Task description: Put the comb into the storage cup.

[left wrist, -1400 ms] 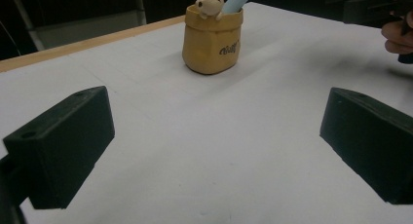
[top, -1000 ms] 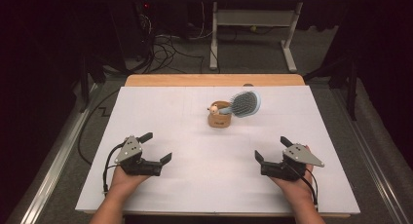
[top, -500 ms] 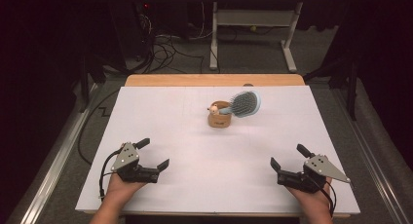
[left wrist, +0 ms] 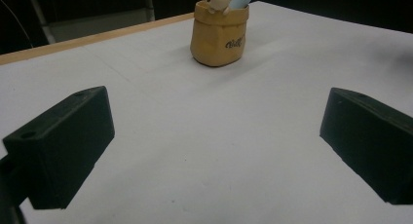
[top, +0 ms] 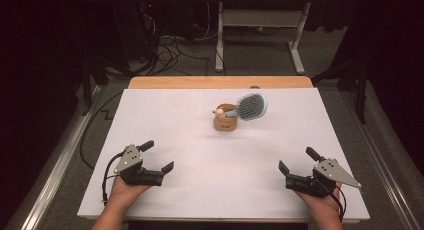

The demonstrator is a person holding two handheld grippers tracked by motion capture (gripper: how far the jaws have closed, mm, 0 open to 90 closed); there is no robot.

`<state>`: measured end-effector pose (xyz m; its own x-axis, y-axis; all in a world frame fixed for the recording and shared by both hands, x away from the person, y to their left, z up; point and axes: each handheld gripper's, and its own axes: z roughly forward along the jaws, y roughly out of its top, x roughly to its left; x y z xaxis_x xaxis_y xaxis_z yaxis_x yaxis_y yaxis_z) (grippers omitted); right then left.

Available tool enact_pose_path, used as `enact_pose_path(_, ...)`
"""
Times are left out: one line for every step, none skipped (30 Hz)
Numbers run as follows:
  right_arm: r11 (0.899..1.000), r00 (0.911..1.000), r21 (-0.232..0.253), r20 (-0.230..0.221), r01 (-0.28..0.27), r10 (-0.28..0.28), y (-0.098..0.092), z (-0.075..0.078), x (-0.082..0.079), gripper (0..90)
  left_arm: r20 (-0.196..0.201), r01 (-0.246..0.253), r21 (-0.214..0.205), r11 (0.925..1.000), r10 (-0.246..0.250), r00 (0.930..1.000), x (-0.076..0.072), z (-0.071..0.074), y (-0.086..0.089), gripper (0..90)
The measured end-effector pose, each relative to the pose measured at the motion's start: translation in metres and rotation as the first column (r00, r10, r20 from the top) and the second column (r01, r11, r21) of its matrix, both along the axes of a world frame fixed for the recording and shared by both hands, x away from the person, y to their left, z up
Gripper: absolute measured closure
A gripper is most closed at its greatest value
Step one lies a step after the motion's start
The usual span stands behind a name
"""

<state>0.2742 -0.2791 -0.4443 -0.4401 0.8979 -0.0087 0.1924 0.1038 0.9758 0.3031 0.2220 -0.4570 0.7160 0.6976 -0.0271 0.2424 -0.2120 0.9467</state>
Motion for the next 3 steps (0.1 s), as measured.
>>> enact_pose_path(1.0,1.0,-0.002,0.001,0.0,0.0,0.0002,0.0,-0.0002,0.2,0.001,-0.004,0.002,1.0,0.004,1.0,0.0,0.0001,0.0,0.0)
enact_pose_path(1.0,1.0,-0.003,0.001,0.0,0.0,0.0002,0.0,-0.0003,0.2,0.001,-0.006,0.001,1.0,0.006,1.0,0.0,0.0002,0.0,0.0)
enact_pose_path(1.0,1.0,-0.001,-0.002,0.0,0.0,0.0001,-0.0001,-0.0003,0.2,0.002,-0.007,-0.001,1.0,0.007,1.0,0.0,0.0003,0.0002,0.0)
